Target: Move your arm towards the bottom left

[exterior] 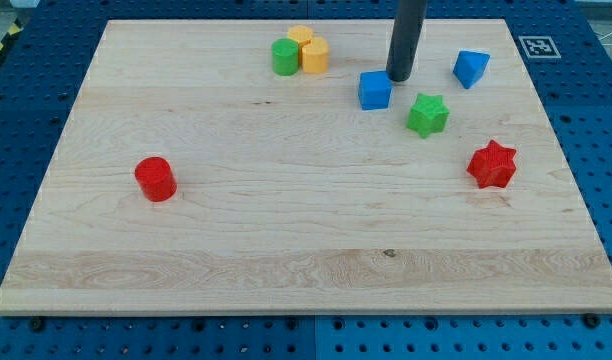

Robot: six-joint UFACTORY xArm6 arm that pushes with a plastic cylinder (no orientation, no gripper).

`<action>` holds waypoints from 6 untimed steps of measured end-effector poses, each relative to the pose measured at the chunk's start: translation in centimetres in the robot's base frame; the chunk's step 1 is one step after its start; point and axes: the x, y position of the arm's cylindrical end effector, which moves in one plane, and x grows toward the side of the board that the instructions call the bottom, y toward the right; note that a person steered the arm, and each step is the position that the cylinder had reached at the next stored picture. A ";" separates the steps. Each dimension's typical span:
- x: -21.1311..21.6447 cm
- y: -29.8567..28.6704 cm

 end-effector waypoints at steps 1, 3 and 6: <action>-1.1 -1.2; -3.9 -5.7; 10.5 -15.1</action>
